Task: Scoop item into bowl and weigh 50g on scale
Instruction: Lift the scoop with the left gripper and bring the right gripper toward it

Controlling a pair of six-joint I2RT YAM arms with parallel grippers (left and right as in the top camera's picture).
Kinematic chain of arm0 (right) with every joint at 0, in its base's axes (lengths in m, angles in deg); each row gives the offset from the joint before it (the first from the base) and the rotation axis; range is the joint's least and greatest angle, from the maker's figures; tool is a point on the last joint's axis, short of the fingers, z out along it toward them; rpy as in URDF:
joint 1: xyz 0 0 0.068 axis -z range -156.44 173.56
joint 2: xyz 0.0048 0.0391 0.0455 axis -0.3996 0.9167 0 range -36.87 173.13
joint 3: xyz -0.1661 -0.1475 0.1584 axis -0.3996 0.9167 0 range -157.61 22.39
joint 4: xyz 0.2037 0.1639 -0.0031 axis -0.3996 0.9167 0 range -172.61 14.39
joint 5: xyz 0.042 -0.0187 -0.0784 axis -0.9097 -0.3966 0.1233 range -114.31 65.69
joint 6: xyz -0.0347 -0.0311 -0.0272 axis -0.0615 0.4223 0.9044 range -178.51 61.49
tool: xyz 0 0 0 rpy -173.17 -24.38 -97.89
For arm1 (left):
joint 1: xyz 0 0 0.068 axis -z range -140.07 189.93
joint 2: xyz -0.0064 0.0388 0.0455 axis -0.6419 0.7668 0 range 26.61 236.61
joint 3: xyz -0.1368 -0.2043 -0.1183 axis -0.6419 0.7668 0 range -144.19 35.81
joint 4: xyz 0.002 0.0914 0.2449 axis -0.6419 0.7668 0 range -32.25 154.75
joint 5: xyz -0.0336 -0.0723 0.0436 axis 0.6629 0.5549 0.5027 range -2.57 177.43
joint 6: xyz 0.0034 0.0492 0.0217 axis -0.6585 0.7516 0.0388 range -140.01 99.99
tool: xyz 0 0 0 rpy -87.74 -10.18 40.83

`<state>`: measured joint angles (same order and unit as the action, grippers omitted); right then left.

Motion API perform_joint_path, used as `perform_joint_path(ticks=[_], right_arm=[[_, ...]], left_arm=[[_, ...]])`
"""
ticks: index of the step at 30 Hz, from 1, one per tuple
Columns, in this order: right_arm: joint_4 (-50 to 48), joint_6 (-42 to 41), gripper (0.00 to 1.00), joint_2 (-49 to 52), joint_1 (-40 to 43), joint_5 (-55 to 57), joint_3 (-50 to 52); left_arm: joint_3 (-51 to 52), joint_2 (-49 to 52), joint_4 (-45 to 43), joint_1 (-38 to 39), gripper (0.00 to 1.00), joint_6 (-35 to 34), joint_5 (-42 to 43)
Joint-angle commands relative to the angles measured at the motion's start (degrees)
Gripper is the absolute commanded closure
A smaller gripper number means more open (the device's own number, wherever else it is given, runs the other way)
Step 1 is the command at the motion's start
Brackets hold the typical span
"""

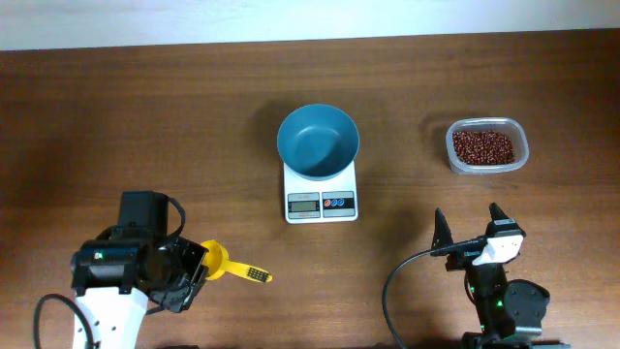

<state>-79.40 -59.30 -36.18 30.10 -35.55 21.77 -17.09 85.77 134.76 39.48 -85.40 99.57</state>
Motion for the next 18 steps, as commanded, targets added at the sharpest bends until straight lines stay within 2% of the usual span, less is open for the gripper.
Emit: perform_joint_path(ticks=[1,9,13,18], right_arm=[[0.39,0.37,0.01,-0.39,-0.52,-0.50,0.31],[0.37,-0.22,0.01,-0.39,-0.55,-1.66,0.31],[-0.28,-17.00,0.01,-0.37,-0.55,-13.33,0.31],[0.24,-32.11,0.01,-0.33,-0.55,-34.93,0.31]], left_arm=[[0.37,0.02,0.20,-0.09,1.00,-7.54,0.09],[0.37,0.02,3.52,-0.09,1.00,-8.35,0.39],[0.37,0.02,3.58,-0.09,1.00,-8.39,0.52],[0.37,0.02,3.48,-0.09,1.00,-8.39,0.52]])
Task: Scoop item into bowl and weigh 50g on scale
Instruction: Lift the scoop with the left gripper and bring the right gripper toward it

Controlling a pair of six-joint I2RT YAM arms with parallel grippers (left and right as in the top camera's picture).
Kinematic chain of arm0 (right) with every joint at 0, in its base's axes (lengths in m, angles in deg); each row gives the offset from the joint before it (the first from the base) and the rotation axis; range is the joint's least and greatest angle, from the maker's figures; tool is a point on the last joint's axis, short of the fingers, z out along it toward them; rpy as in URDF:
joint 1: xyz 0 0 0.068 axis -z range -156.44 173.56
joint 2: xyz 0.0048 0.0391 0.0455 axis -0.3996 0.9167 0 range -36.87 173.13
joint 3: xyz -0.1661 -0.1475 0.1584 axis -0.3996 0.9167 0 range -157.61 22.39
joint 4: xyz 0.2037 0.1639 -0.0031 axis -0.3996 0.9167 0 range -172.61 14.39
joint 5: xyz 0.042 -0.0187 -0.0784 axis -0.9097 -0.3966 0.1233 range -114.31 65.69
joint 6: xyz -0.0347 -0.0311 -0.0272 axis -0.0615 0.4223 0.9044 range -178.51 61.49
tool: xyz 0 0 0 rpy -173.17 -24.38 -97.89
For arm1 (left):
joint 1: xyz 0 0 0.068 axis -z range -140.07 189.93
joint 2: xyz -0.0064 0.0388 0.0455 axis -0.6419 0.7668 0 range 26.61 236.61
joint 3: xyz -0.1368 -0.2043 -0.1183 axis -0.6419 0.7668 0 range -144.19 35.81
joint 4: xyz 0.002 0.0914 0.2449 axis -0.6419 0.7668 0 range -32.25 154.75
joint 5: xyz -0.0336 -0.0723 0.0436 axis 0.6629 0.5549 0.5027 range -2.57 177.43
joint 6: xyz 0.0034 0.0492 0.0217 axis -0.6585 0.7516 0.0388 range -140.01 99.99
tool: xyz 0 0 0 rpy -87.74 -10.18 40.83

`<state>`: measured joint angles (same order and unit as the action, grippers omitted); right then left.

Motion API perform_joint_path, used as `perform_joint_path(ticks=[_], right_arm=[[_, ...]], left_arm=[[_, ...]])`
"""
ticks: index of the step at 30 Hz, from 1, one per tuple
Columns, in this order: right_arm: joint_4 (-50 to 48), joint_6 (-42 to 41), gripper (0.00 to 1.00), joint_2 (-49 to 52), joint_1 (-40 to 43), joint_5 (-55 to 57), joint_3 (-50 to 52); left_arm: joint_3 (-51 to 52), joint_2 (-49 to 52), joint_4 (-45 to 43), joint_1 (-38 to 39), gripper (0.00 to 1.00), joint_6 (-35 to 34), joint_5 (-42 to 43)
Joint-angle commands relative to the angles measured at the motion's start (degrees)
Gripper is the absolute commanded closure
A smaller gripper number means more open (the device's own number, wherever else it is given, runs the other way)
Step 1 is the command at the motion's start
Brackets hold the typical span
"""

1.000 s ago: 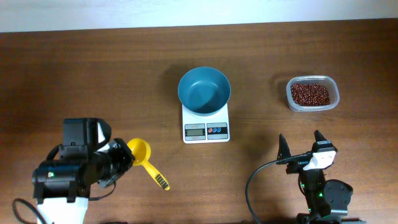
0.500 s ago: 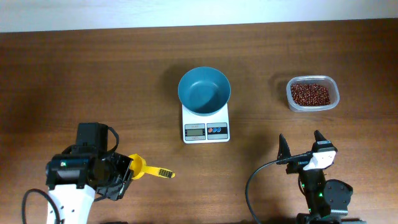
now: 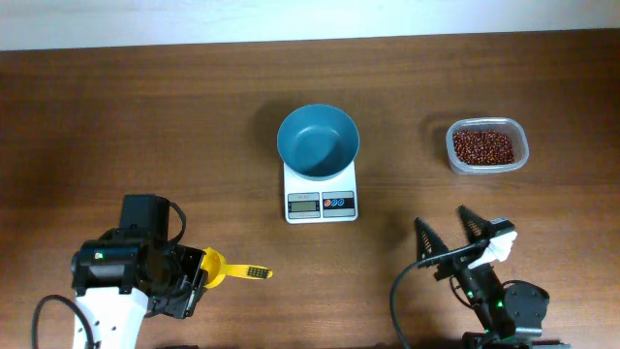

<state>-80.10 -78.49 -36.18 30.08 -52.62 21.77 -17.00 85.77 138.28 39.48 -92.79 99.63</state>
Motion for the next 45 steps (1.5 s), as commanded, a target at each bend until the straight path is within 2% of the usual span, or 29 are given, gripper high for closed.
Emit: perform_joint_path(ticks=[1,6,8,10,13,17,22,32,36,45], right_arm=[[1.70,-15.28,0.01,-0.33,-0.52,-22.93,0.31],[3.10,-29.97,0.01,-0.33,-0.52,-43.25,0.31],[3.10,-39.04,0.01,-0.33,-0.50,-49.68,0.31],[3.10,-40.50,0.01,-0.33,-0.50,-52.81,0.31],[3.08,-40.48,0.01,-0.33,-0.50,-51.32,0.31],[2.36,-38.93,0.01,-0.33,-0.52,-43.04,0.31],[-0.61,-37.48,0.01,-0.33,-0.52,-43.08,0.31],[-1.49,-46.90,0.01,-0.33,-0.50,-44.30,-0.59],[-1.49,-48.35,0.01,0.37,-0.50,-44.19,-1.25],[-1.49,-53.59,0.01,12.11,-0.50,-39.06,-5.44]], left_arm=[[0.28,0.02,-0.04,-0.09,1.00,-1.01,0.46],[0.28,0.04,-0.13,-0.09,1.00,-1.03,0.46],[0.28,0.04,-0.31,-0.09,1.00,-1.03,0.46],[0.28,0.02,-0.28,-0.09,1.00,-1.03,0.48],[0.28,0.02,-0.31,-0.09,1.00,-1.03,0.98],[0.28,0.04,-0.61,-0.09,1.00,-1.03,2.03],[0.28,0.04,-2.54,-0.09,1.00,-1.09,2.45],[0.28,0.04,-9.16,5.53,1.00,-1.88,3.43],[0.28,0.04,-10.69,8.83,1.00,-4.74,2.75],[0.28,0.04,-11.34,12.20,1.00,-5.70,1.90]])
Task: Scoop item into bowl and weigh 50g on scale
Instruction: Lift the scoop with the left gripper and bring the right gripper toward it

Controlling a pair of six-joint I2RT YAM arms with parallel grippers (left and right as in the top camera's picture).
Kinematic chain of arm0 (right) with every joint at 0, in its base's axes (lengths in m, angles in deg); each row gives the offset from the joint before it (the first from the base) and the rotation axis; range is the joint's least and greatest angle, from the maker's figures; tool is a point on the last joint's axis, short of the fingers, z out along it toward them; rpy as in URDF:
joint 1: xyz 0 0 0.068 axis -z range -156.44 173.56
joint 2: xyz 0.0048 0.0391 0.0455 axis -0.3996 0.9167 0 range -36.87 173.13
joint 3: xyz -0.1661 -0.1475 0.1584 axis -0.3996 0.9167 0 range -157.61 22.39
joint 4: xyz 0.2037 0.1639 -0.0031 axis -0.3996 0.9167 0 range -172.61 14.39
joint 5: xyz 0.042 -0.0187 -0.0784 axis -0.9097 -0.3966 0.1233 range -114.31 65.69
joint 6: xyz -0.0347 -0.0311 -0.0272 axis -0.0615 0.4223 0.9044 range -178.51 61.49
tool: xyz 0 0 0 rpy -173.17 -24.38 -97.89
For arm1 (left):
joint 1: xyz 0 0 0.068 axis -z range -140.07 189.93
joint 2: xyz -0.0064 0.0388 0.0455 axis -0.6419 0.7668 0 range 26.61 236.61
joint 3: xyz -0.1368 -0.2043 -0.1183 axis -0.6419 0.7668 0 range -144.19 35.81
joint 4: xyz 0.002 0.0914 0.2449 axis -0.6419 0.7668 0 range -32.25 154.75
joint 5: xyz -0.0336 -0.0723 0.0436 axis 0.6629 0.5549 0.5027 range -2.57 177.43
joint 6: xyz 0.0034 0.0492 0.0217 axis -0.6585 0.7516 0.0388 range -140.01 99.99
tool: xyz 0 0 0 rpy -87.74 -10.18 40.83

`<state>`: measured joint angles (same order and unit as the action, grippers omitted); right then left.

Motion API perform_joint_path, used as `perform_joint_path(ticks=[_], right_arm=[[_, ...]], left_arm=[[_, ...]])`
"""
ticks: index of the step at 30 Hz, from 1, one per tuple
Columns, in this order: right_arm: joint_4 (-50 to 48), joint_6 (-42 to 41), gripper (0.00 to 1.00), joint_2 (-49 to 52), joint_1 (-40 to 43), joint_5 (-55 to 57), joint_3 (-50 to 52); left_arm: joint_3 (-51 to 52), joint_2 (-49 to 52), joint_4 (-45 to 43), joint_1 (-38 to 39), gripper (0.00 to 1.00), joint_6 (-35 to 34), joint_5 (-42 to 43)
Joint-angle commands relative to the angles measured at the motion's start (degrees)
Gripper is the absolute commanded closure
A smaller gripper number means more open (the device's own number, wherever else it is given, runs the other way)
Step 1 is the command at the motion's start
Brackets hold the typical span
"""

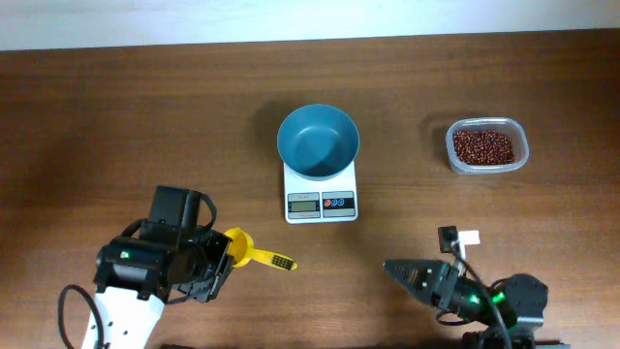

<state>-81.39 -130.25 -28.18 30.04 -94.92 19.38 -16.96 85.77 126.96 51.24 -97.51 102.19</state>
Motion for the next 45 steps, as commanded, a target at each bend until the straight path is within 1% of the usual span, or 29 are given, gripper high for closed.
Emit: perform_joint_path(ticks=[1,3,6,7,8,10,12,16,19,20,22,24,26,31,33,34,35,39,41,43,45], right_arm=[[-0.20,-1.77,0.01,6.19,-0.46,4.11,-3.80],[-0.37,-0.35,0.01,10.34,-0.48,5.79,-5.49],[-1.73,4.02,0.01,16.85,-0.46,7.28,-9.22],[-1.68,6.64,0.01,19.28,-0.48,7.89,-11.08],[-1.11,10.38,0.01,23.21,-0.48,8.57,-14.10],[0.52,13.81,0.01,27.47,-0.48,8.76,-17.55],[4.35,17.66,0.01,32.61,-0.48,8.81,-22.23],[14.97,24.44,0.01,39.82,-0.48,10.29,-31.32],[32.30,32.68,0.01,43.01,-1.38,17.90,-40.30],[41.13,36.63,0.01,43.60,-3.08,23.87,-44.74],[46.38,39.78,0.01,43.65,-5.68,26.32,-48.11],[49.20,40.24,0.01,43.10,-9.35,26.23,-50.18],[49.62,40.22,0.01,41.88,-14.29,26.14,-50.31],[49.55,39.60,0.01,41.72,-25.75,26.32,-50.29],[48.70,39.58,0.00,42.56,-30.01,28.17,-50.29],[48.15,39.54,0.06,43.06,-31.54,29.35,-50.29],[47.17,38.97,0.16,44.02,-33.62,30.49,-50.29],[42.36,34.58,0.25,48.02,-37.81,31.45,-50.29],[40.33,34.14,0.28,49.90,-39.04,31.45,-50.29],[37.99,31.36,0.32,52.83,-40.28,31.39,-50.29],[36.13,30.51,0.36,54.69,-40.96,30.95,-50.29]], left_arm=[[0.24,0.04,-0.02,0.44,1.00,-0.98,-0.66],[0.24,0.04,-0.04,0.44,1.00,-0.98,-0.66],[0.24,0.04,-0.02,0.44,1.00,-0.98,-0.63],[0.24,0.04,-0.02,0.44,1.00,-0.98,-0.63],[0.24,0.04,-0.04,0.44,1.00,-0.98,-0.63],[0.24,0.04,-0.04,0.44,1.00,-0.98,-0.63],[0.24,0.04,-0.02,0.44,1.00,-0.96,-0.63],[0.24,0.04,-0.02,0.44,1.00,-0.96,-0.63],[0.24,0.04,-0.02,0.44,1.00,-0.96,-0.68],[0.24,0.04,-0.02,0.44,1.00,-0.96,-0.92],[0.24,0.04,-0.02,0.44,1.00,-0.98,-1.16],[0.24,0.04,-0.17,0.44,1.00,-1.49,-1.31],[0.24,0.04,-0.20,0.44,1.00,-3.06,-1.29],[0.24,0.04,-0.20,0.44,1.00,-10.19,-1.29],[0.24,0.04,-0.17,0.44,1.00,-12.09,-1.27],[0.24,0.04,-0.15,0.44,1.00,-12.57,-1.25],[0.24,0.04,0.04,0.44,1.00,-13.46,-1.22],[0.24,0.04,0.26,0.44,1.00,-14.43,-1.01],[0.24,0.04,0.28,0.44,1.00,-14.40,-1.03],[0.24,0.04,1.07,0.44,1.00,-14.40,-1.03],[0.24,0.04,1.68,0.44,1.00,-14.38,-1.07]])
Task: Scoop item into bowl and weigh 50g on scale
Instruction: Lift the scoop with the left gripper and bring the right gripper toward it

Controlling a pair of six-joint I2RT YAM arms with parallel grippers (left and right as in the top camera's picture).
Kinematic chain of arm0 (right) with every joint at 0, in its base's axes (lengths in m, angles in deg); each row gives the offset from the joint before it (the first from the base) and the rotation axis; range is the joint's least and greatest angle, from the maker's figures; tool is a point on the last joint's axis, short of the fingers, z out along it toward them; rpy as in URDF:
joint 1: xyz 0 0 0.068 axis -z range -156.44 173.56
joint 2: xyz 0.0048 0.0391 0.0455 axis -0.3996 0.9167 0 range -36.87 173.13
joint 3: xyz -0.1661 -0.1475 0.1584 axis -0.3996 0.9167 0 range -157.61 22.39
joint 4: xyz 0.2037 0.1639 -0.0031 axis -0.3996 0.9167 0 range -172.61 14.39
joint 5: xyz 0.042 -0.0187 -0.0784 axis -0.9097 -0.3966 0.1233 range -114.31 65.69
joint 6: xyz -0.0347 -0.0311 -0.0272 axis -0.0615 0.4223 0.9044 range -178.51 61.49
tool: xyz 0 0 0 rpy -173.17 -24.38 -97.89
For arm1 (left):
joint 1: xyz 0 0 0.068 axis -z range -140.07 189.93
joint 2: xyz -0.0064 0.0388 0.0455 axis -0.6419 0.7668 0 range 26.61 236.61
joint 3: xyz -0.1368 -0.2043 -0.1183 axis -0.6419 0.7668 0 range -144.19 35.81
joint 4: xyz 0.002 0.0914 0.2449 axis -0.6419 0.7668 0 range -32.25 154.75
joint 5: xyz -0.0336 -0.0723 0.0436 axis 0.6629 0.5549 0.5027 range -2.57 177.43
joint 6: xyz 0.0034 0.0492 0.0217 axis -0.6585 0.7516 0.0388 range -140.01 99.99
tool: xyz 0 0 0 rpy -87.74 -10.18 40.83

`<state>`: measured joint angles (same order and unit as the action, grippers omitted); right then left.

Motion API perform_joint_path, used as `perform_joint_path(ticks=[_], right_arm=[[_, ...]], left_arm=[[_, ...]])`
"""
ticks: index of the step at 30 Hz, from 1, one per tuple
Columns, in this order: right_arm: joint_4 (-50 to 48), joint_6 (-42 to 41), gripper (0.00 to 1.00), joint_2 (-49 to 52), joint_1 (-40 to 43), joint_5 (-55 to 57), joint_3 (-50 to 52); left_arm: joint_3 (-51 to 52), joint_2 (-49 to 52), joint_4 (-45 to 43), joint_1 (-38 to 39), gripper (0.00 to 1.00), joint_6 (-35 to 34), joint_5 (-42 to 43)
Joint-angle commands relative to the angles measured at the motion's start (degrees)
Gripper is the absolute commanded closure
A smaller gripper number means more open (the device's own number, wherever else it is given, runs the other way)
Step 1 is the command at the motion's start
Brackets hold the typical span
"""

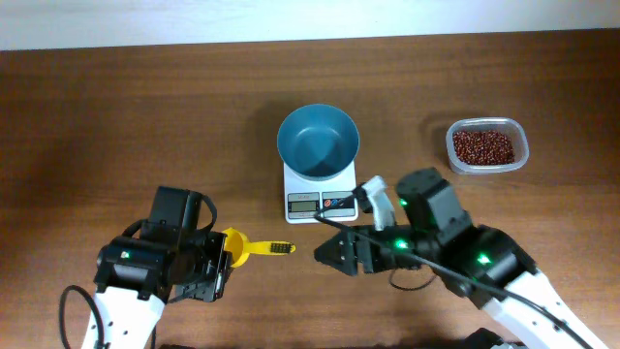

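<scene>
My left gripper (223, 254) at the front left is shut on the bowl end of a yellow scoop (263, 249), whose handle points right. My right gripper (323, 255) has reached across to the table's middle. It points left, its tips a short gap from the handle's end, and its jaws look apart with nothing in them. A blue bowl (318, 142) stands empty on the white scale (321, 202) just behind. The clear tub of red beans (486, 146) sits at the back right.
The right arm (455, 252) lies slanted across the front right of the table, close to the scale's front right corner. The table's back edge meets a white wall.
The right arm has swung from the front right corner to the middle, its gripper now close to the scoop's handle. The left gripper holds the scoop in nearly the same spot, handle more level.
At first the left gripper held the yellow scoop at the front left, and the right gripper stood open at the front right. Then the right gripper tipped down and leftward while the left carried the scoop a little right. Now the right gripper faces the handle's end.
</scene>
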<state>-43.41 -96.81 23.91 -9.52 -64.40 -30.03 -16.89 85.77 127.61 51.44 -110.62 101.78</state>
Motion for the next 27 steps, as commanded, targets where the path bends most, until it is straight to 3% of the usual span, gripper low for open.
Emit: perform_joint_path(ticks=[1,12,19,27], right_arm=[[-3.28,-2.93,0.37,3.72,-1.79,-0.24,-0.87],[-15.06,-9.20,0.48,7.10,-6.78,-1.09,-0.87],[-15.74,-14.75,0.55,7.28,-7.48,1.66,-0.87],[-16.20,-15.39,0.58,9.73,-7.48,0.42,-0.87]], left_arm=[[0.17,0.04,1.40,0.24,1.00,-1.27,-0.66],[0.17,0.04,1.75,0.24,1.00,-1.29,-0.85],[0.17,0.04,1.73,0.24,1.00,-1.29,-0.85],[0.17,0.04,1.46,0.24,1.00,-1.29,0.63]])
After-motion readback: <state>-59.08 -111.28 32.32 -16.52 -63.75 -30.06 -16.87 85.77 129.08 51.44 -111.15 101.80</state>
